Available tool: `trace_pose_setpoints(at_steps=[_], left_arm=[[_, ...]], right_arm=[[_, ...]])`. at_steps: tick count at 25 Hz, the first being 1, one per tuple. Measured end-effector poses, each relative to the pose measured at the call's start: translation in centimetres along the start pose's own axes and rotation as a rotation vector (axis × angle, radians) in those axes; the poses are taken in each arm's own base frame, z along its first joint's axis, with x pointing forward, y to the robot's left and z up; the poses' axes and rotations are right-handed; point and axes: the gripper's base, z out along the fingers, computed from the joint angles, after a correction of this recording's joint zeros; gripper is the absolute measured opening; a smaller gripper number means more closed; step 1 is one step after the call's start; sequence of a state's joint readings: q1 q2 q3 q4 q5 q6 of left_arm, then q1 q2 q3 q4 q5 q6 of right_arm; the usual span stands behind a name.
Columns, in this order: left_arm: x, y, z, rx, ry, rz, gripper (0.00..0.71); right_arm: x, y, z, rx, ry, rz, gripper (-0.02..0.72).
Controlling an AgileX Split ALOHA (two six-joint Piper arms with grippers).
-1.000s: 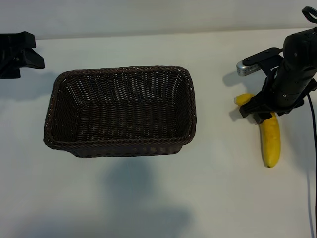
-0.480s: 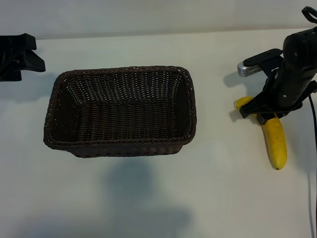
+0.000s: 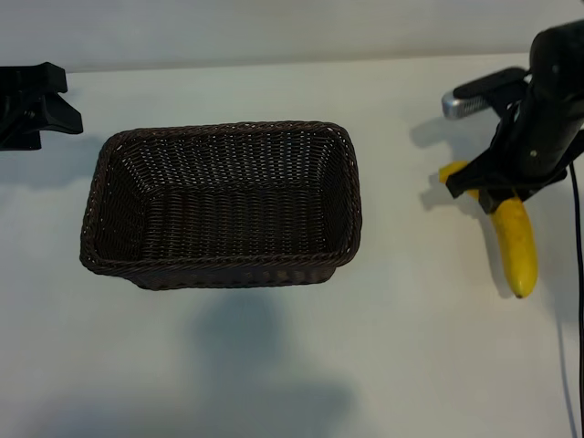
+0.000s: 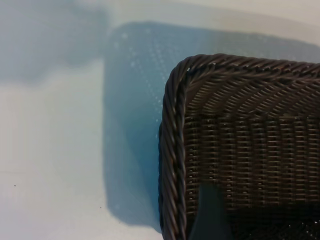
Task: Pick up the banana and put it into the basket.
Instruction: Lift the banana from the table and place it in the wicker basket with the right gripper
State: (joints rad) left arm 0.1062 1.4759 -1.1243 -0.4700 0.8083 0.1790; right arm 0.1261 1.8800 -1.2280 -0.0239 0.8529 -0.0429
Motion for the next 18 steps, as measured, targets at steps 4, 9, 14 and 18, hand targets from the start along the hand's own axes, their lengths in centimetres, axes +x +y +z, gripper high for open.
trace_pose_setpoints(at_steps=[4, 9, 14, 18], left_arm=[[0.0, 0.0, 0.0, 0.002, 0.002, -0.001, 0.549], [0.1, -0.1, 0.0, 0.006, 0.009, -0.003, 0.549], [0.2, -0.1, 0.0, 0.008, 0.017, -0.003, 0.549], [0.1, -0.1, 0.0, 0.014, 0.016, -0.008, 0.548]], right_arm=[[-0.3, -0.1, -1.9, 0.001, -0.017, 0.001, 0.406], [-0.8, -0.1, -3.6, 0.002, -0.003, 0.003, 0.406], [-1.3, -0.2, -4.6, 0.000, -0.012, 0.005, 0.406], [-1.2, -0.1, -4.6, -0.002, -0.006, 0.006, 0.406]])
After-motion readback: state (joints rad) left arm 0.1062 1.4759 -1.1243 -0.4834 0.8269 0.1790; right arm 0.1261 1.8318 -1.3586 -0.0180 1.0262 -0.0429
